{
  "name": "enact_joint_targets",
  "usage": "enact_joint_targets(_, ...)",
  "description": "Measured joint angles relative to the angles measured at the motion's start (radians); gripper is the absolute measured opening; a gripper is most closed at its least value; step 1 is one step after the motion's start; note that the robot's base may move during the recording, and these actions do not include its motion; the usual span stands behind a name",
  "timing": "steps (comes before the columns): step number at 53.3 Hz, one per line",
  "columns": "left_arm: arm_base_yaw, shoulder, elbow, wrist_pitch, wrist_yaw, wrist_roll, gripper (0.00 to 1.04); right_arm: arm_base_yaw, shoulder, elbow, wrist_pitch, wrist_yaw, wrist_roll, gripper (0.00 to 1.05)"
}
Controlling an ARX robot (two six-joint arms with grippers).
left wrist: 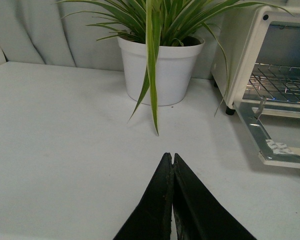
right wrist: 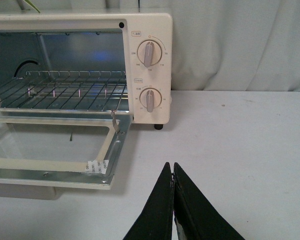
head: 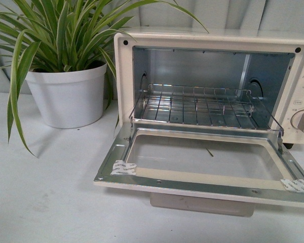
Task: Open oven
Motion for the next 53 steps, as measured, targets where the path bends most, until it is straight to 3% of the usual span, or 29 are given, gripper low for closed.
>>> enact_joint_targets(4, 0.057, -0.011, 0.000, -0.012, 0.057, 0.001, 0.04, 0.000, 0.000, 0.000, 0.000, 0.000, 0.000, 0.01)
enact_joint_targets(6, 0.125, -0.020, 0.000, -0.023, 0.156, 0.003, 0.04, 0.000, 0.000, 0.000, 0.000, 0.000, 0.000, 0.01)
enact_joint_targets(10, 0.202, -0.023, 0.000, -0.024, 0.184, 0.003, 0.04, 0.000, 0.000, 0.000, 0.000, 0.001, 0.000, 0.01)
enact_joint_targets(33, 0.208, -0.023, 0.000, -0.024, 0.196, 0.003, 0.04, 0.000, 0.000, 0.000, 0.000, 0.000, 0.000, 0.01)
enact_joint_targets(40, 0.208, -0.023, 0.000, -0.024, 0.196, 0.003, 0.28, 0.000, 0.000, 0.000, 0.000, 0.000, -0.001, 0.22)
enact_joint_targets(53, 0.208, -0.023, 0.000, -0.024, 0.196, 0.003, 0.87, 0.000, 0.000, 0.000, 0.000, 0.000, -0.001, 0.82)
